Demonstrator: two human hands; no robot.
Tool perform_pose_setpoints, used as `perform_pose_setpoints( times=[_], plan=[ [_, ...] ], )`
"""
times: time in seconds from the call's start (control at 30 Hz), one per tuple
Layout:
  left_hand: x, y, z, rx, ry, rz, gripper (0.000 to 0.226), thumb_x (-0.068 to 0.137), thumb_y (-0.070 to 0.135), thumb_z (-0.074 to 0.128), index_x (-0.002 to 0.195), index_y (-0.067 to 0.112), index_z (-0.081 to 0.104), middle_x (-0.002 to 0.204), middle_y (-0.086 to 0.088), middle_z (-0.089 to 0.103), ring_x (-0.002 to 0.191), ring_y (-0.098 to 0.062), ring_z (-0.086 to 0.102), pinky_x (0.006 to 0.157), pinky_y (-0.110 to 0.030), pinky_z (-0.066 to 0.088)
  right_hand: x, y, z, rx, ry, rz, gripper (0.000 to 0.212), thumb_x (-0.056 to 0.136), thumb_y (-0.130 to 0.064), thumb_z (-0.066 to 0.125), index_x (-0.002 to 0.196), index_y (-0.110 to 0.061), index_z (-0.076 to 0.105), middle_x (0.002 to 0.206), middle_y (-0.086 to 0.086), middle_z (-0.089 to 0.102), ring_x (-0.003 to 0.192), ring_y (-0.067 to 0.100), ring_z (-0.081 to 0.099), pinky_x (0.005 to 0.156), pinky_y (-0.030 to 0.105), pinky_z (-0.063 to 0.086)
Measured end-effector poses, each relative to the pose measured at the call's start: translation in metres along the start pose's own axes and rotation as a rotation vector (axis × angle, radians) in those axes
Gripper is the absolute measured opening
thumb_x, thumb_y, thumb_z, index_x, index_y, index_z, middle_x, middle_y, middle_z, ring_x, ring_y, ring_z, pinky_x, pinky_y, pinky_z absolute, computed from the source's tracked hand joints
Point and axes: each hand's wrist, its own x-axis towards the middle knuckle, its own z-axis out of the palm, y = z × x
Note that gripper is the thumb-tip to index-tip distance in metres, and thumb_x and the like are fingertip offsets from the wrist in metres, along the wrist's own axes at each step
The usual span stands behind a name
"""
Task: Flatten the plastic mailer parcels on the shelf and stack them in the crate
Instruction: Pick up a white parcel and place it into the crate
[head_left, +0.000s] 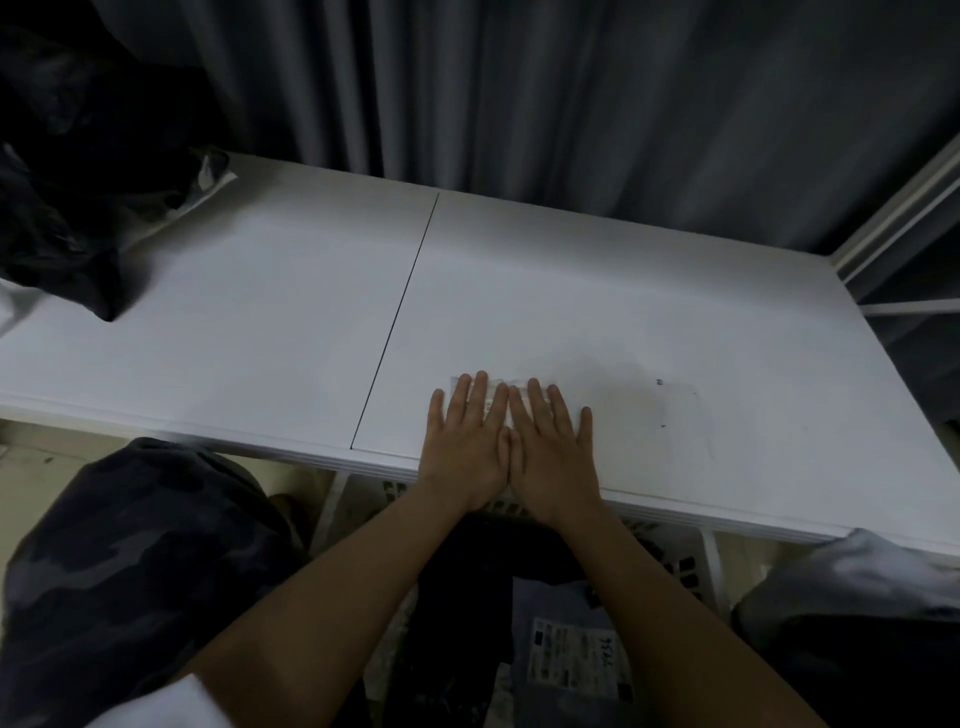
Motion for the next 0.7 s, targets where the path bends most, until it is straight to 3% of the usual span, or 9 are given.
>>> perform_pose_setpoints(
  times=[0.17, 0.4, 0.57, 0.7],
  plan=[
    [0.001, 0.001, 0.002, 0.017, -0.010, 0.008, 0.072, 0.085, 0.043, -0.014, 0.153, 0.019, -0.005, 0.160, -0.010, -0.010, 0.147, -0.026, -0.013, 0.116, -0.040, -0.013, -0.001, 0.000, 0.002, -0.008, 0.009, 0.016, 0.071, 0.080, -0.049, -0.022, 0.148, -0.028, -0.018, 0.150, -0.008, -0.026, 0.146, 0.015, -0.018, 0.116, 0.050, -0.012],
    [0.002, -0.001, 0.003, 0.078, -0.073, 0.006, 0.067, 0.088, 0.044, -0.013, 0.151, 0.020, -0.014, 0.158, -0.008, -0.019, 0.145, -0.024, -0.019, 0.117, -0.046, -0.013, 0.001, -0.001, 0.003, 0.005, -0.036, 0.015, 0.073, 0.076, -0.050, -0.025, 0.146, -0.027, -0.022, 0.158, -0.002, -0.021, 0.145, 0.017, -0.021, 0.116, 0.049, -0.013],
    [0.009, -0.002, -0.006, 0.106, -0.106, 0.042, 0.056, 0.102, 0.038, 0.009, 0.151, 0.021, -0.012, 0.158, -0.007, -0.019, 0.145, -0.022, -0.020, 0.116, -0.050, -0.012, 0.002, -0.001, 0.003, 0.011, -0.012, 0.048, 0.079, 0.077, -0.047, -0.025, 0.151, -0.023, -0.012, 0.160, 0.003, -0.016, 0.146, 0.019, -0.017, 0.116, 0.050, -0.014],
    [0.004, -0.005, -0.010, 0.075, -0.023, 0.003, 0.063, 0.099, 0.047, 0.004, 0.153, 0.014, -0.001, 0.160, -0.006, -0.011, 0.147, -0.020, -0.013, 0.114, -0.046, -0.015, 0.001, 0.001, -0.004, 0.034, -0.042, 0.109, 0.066, 0.093, -0.043, -0.011, 0.152, -0.016, -0.009, 0.159, 0.008, -0.016, 0.146, 0.019, -0.017, 0.115, 0.052, -0.015]
  ],
)
